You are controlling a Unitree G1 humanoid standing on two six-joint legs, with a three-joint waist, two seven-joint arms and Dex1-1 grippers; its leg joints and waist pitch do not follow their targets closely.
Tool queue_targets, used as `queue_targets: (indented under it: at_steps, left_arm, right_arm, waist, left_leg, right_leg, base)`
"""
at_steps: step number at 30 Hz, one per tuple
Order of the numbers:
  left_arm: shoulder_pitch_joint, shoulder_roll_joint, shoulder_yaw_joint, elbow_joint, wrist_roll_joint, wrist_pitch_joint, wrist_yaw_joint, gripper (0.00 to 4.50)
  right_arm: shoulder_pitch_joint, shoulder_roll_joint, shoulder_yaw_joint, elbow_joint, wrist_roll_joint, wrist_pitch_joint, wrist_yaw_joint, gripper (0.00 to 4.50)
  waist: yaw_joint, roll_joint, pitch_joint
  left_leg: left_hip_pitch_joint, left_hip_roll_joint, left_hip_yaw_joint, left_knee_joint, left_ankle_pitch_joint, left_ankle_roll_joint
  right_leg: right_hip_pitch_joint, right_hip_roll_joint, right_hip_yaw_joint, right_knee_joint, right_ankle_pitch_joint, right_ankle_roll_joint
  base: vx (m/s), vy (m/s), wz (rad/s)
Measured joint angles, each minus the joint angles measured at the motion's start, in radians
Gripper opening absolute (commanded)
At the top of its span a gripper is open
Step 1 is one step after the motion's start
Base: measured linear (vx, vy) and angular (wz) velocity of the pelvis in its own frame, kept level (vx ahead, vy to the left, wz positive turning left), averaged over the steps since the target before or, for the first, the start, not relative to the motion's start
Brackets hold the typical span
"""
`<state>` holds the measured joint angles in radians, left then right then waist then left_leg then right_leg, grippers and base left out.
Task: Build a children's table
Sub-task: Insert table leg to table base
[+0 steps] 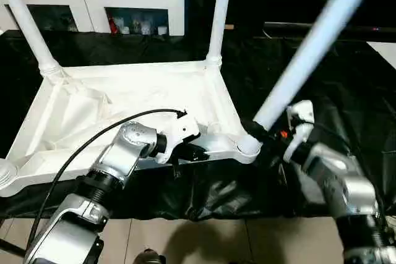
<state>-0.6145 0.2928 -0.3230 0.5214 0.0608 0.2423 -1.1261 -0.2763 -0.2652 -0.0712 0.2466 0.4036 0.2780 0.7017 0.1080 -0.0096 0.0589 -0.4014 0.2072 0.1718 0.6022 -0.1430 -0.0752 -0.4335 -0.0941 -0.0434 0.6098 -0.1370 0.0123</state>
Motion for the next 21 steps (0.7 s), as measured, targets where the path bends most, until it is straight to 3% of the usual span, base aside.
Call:
queue_targets:
  at_steps: [7, 15, 21]
  left_arm:
    - [0.0, -0.001, 0.0, 0.0, 0.0, 0.004, 0.0, 0.0]
    - [0.002, 0.013, -0.002, -0.001, 0.0, 0.004, -0.018, 0.0]
    - [0.002, 0.026, -0.007, -0.003, 0.0, 0.004, -0.037, 0.0]
  right_arm:
    - [0.03, 0.022, 0.011, -0.042, -0.01, -0.01, -0.047, 1.88]
    - [-0.014, -0.059, 0.128, -0.062, -0.131, -0.023, 0.008, 1.88]
    - [-0.059, -0.107, 0.167, -0.018, -0.141, -0.017, 0.092, 1.88]
  waist:
    - [0.001, 0.001, 0.0]
    - [-0.008, -0.006, -0.004]
    - [-0.01, -0.014, -0.008]
  left_leg:
    - [0.0, 0.0, -0.001, -0.001, 0.0, 0.0]
    - [0.0, 0.0, -0.001, -0.001, 0.0, 0.0]
    - [0.0, 0.0, -0.001, -0.001, 0.0, 0.0]
  right_leg:
    - [0.0, 0.0, 0.0, 0.0, 0.0, 0.0]
    - [0.0, 0.0, -0.001, -0.001, 0.0, 0.0]
    - [0.0, 0.0, -0.002, -0.001, 0.0, 0.001]
  base:
    - [0.0, 0.0, 0.0]
    - [0.0, 0.0, 0.0]
    - [0.0, 0.0, 0.0]
